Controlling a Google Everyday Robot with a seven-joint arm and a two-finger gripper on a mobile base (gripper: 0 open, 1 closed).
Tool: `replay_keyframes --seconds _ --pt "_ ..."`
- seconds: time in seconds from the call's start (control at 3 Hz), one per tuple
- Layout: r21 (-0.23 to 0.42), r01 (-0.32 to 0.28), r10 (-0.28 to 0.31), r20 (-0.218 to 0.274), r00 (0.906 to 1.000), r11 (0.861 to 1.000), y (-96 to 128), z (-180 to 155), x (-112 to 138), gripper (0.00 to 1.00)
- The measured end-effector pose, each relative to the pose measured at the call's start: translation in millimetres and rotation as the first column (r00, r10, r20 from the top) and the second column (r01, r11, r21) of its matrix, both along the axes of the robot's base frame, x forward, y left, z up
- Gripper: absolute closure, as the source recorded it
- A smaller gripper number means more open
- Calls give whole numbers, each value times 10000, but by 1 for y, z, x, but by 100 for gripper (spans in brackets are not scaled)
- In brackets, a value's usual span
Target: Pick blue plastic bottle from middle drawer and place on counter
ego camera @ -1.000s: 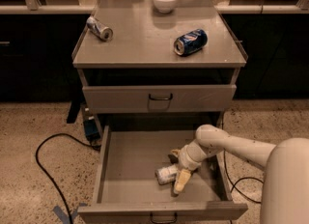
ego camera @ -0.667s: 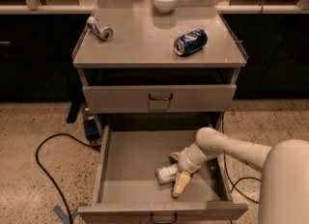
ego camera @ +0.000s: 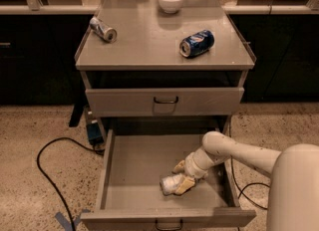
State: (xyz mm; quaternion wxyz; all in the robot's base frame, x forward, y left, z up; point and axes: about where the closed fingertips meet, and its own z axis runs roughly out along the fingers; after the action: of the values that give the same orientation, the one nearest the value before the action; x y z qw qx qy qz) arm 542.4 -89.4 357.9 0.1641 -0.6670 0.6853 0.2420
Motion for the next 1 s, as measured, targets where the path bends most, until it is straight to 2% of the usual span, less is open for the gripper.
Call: replay_keyframes --seconds 0.33,0.67,1.0 --pt "172 207 -204 -151 9997 9996 1 5 -1 64" --pt "448 492 -474 -405 9981 9978 12 42 -2 87" --pt "325 844 -827 -496 9953 9959 32 93 3 100"
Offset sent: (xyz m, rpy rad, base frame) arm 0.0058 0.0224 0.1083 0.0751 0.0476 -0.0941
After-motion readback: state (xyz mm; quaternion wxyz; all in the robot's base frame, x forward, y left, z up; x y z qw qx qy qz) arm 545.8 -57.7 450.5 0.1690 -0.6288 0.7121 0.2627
